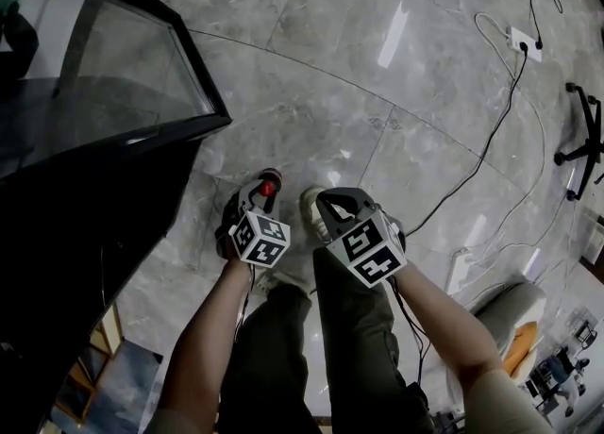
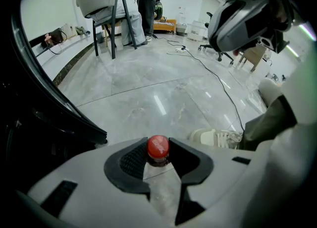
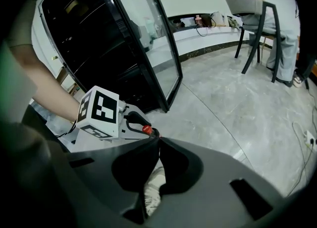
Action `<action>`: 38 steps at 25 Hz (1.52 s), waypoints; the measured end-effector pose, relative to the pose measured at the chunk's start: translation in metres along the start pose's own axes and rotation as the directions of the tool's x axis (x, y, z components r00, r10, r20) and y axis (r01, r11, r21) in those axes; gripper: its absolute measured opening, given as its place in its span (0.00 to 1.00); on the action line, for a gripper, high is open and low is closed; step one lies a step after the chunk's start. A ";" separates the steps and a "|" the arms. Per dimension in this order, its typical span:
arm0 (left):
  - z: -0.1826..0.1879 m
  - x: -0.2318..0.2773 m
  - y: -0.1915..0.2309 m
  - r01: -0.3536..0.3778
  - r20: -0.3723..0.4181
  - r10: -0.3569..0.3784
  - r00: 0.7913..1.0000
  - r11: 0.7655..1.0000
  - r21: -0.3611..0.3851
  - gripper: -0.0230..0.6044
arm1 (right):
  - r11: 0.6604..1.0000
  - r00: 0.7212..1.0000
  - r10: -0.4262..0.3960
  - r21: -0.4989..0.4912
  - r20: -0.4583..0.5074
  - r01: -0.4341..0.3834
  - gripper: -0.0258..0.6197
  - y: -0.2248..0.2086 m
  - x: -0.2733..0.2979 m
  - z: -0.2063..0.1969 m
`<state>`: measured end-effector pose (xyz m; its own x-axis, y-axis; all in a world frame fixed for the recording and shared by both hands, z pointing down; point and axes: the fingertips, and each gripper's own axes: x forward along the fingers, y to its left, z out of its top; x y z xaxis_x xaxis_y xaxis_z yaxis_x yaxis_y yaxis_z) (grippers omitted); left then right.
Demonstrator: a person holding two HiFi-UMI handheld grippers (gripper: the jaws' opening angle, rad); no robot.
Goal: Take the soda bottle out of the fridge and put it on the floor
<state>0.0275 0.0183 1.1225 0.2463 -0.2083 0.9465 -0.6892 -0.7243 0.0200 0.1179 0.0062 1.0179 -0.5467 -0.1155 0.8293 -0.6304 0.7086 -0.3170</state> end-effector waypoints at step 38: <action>0.066 -0.247 0.032 -0.109 0.224 0.119 0.967 0.992 -0.057 0.08 | 0.997 0.998 -0.002 0.071 0.070 -0.003 0.03 0.060 -0.148 0.088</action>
<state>-0.0105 0.0039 0.8681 0.3088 -0.4348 0.8459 -0.7495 -0.6588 -0.0650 0.1126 0.0047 0.8355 -0.5824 -0.1656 0.7959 -0.6667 0.6575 -0.3511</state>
